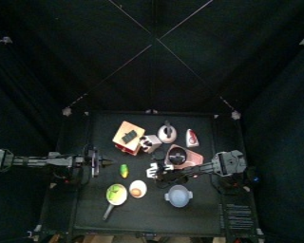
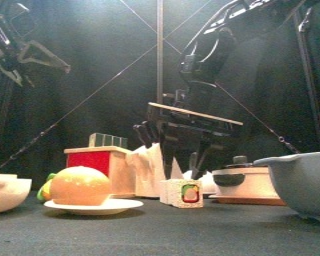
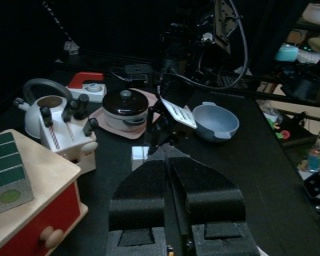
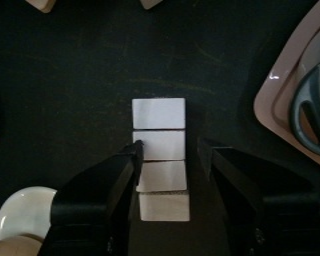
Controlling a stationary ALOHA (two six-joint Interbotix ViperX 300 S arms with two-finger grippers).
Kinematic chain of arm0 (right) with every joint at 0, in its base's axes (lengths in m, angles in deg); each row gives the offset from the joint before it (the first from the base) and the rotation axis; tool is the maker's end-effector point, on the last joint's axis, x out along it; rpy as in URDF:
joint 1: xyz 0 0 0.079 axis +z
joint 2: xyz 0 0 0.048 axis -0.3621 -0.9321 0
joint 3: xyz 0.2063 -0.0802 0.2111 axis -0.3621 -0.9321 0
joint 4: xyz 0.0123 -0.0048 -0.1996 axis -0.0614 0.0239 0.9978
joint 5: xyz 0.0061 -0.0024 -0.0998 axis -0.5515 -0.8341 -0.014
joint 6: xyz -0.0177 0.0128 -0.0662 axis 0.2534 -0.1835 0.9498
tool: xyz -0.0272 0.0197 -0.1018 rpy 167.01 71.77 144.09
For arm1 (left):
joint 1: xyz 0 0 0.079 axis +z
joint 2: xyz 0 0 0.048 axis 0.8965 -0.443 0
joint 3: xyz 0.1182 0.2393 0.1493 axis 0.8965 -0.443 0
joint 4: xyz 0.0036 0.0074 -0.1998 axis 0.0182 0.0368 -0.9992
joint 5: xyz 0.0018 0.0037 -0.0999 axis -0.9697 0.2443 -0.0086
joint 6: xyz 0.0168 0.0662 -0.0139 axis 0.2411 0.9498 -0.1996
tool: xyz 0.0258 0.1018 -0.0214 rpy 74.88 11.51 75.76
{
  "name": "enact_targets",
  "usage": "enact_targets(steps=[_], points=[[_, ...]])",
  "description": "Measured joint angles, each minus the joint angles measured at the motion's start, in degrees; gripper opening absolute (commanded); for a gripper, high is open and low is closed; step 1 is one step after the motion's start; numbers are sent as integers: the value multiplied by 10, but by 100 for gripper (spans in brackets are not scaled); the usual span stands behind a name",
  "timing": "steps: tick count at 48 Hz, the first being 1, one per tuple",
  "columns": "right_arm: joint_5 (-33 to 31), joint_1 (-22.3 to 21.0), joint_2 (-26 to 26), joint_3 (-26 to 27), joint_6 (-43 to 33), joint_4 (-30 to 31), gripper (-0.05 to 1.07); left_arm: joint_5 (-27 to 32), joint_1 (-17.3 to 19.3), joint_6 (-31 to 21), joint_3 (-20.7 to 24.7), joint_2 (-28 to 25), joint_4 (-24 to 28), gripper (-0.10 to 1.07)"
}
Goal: Place white sushi roll in middle of board to cut
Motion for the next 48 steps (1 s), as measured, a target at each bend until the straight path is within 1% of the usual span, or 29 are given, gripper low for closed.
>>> enact_targets(steps=[28, 36, 43, 48], points=[[7, 10, 1, 3, 1, -25, 83, -1, 0, 1, 0, 1, 0, 37], [7, 17, 2, 4, 29, -37, 83, -1, 0, 1, 0, 0, 0, 37], [7, 17, 3, 7, 58, -62, 83, 0, 0, 0, 0, 1, -1, 37], [4, 17, 2, 9, 68, -57, 83, -1, 0, 1, 0, 1, 0, 37]])
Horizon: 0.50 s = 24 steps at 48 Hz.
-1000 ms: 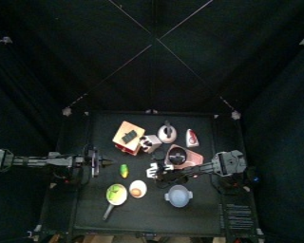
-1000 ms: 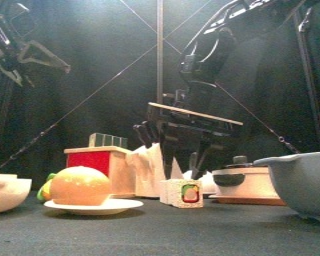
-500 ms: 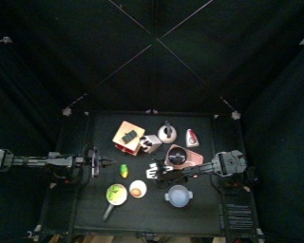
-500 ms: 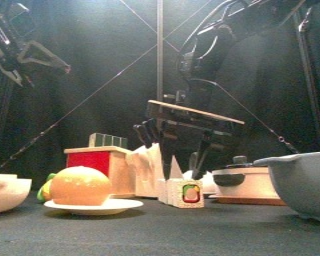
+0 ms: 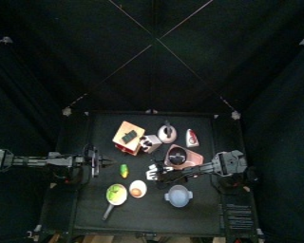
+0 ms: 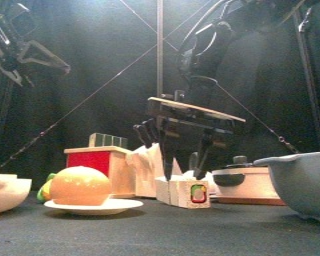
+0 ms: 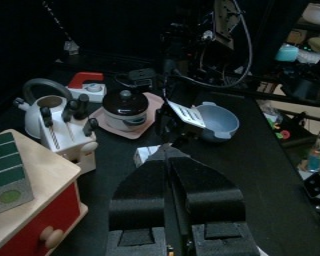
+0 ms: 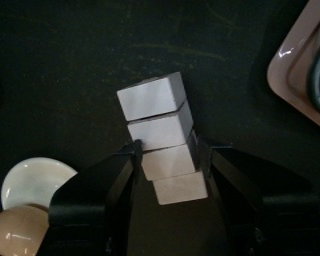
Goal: Place white sushi roll in middle of board to cut
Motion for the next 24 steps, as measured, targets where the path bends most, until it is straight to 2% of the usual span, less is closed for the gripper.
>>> enact_targets(steps=[13, 24], points=[[-8, -1, 3, 0, -4, 40, 83, 0, 0, -1, 0, 0, 0, 37], [-18, -1, 33, -4, -4, 59, 83, 0, 0, 0, 0, 0, 0, 37]])
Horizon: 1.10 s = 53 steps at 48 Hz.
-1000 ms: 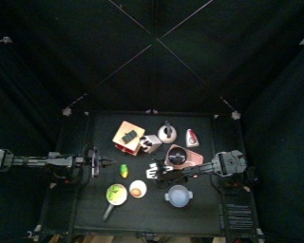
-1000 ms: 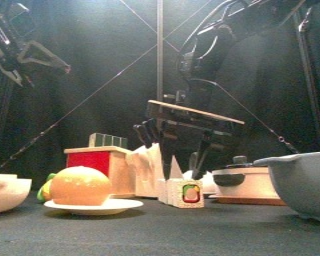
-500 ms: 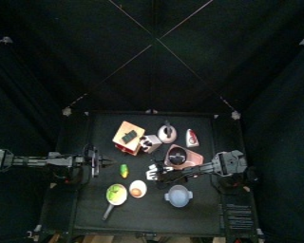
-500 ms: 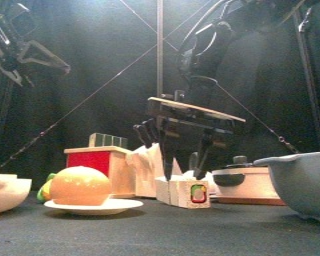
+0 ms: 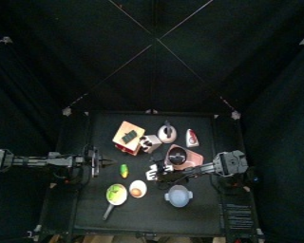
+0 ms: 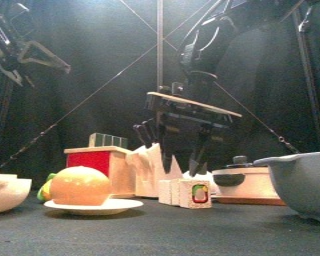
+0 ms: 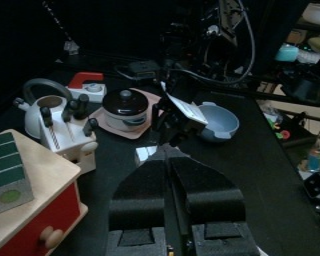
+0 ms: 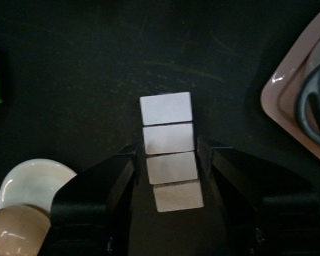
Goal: Place white sushi roll in middle of board to cut
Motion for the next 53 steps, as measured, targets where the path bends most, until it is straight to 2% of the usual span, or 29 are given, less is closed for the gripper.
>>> enact_targets(steps=[11, 18, 32, 53], points=[[-3, 8, 40, -59, 1, -37, 82, 1, 0, -1, -1, 0, -1, 37], [9, 10, 46, -88, 1, -49, 78, 0, 0, 0, -1, -1, 0, 37], [40, 6, 41, -96, 9, -57, 66, 1, 0, -1, 0, 0, 0, 37], [100, 5, 22, -99, 18, -80, 66, 1, 0, -1, 0, -1, 1, 37]])
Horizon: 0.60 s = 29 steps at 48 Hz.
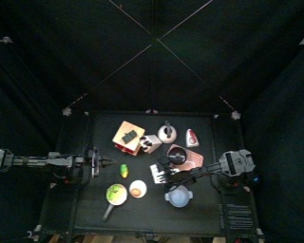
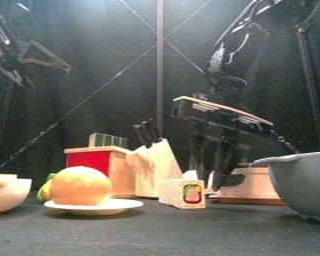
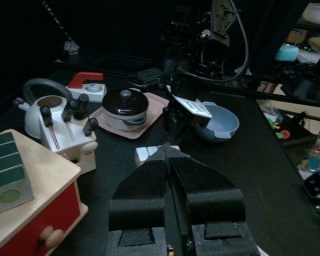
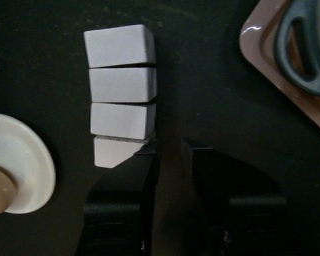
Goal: Place white sushi roll in middle of board to cut
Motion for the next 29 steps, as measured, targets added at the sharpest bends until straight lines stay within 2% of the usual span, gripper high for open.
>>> enact_targets(steps=[29], points=[[17, 0, -11, 19, 3, 4, 66, 0, 0, 1, 0, 1, 0, 37]])
